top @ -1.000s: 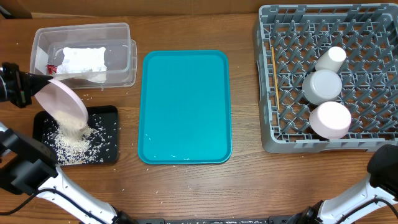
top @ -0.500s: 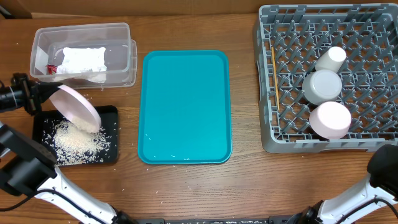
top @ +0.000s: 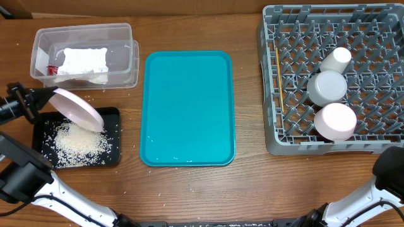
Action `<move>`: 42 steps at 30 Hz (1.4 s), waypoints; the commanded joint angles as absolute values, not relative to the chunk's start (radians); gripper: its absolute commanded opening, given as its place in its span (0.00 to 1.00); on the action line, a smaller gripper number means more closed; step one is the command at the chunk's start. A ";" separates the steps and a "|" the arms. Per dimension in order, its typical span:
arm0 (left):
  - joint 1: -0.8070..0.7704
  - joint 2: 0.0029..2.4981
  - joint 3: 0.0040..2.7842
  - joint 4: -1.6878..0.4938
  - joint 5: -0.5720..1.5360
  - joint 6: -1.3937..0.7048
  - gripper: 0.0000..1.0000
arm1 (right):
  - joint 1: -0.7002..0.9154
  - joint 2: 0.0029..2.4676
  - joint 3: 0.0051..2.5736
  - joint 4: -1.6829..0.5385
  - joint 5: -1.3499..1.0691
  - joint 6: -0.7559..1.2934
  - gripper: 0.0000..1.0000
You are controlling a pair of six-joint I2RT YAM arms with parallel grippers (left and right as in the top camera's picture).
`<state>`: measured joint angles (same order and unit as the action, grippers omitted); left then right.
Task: Sort waste into correct bins and load items into the dishwasher
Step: 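Lift the plate left over the black tray and tip the rice out, then carry the emptied plate back and set it on the teal tray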
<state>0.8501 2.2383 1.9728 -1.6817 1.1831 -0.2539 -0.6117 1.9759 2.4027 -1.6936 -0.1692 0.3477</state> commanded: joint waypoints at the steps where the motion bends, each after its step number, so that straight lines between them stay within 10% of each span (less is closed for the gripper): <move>1: 0.878 2.215 1.934 -1.691 1.221 -0.211 0.04 | -0.609 1.977 2.408 -1.689 -0.174 0.356 1.00; 32: 0.841 2.155 1.904 -1.691 1.343 0.075 0.04 | -0.609 1.977 2.408 -1.689 -0.174 0.356 1.00; 42: 0.839 1.979 1.904 -1.691 1.055 -0.107 0.04 | -0.609 1.977 2.408 -1.689 -0.174 0.356 1.00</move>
